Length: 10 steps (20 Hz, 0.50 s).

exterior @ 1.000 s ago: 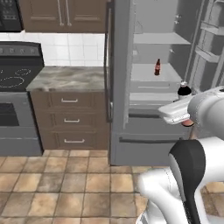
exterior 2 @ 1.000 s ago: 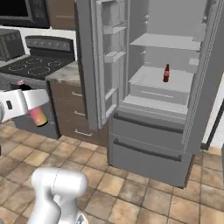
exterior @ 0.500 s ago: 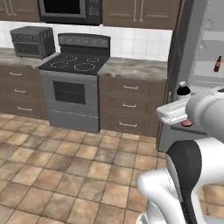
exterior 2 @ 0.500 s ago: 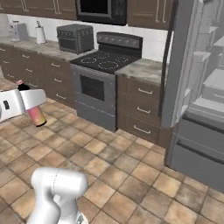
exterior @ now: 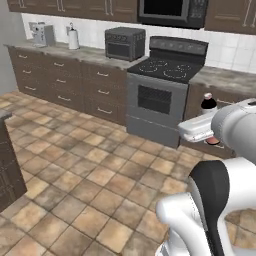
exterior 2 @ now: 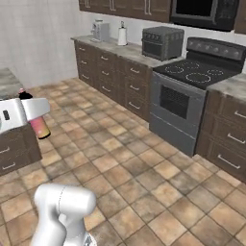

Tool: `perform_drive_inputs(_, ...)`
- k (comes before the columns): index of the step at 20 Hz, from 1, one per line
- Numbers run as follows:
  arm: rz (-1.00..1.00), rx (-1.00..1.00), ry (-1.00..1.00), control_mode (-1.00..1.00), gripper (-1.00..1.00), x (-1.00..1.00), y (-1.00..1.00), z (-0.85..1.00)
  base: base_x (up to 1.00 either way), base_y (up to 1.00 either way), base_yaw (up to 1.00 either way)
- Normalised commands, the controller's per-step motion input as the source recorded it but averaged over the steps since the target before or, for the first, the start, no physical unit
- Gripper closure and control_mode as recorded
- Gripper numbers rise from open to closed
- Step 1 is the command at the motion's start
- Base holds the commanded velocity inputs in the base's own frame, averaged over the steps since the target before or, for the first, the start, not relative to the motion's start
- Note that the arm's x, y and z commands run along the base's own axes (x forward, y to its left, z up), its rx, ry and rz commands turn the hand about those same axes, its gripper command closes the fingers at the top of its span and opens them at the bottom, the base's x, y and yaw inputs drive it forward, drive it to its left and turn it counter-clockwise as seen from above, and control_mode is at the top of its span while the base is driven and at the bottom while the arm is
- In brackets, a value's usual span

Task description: Open the fridge, grab two sodas, and place both sodas inside the bowl with ice on the dining counter.

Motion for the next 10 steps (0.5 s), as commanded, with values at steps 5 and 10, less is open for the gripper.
perform_drive_inputs(5, 0.00, 0.00, 0.00, 1.00, 1.00, 0.00, 0.00, 0.00, 0.01, 0.60, 0.52)
perform_drive_inputs(10, 0.00, 0.00, 0.00, 1.00, 1.00, 0.00, 0.00, 0.00, 0.04, 0.46, 0.56)
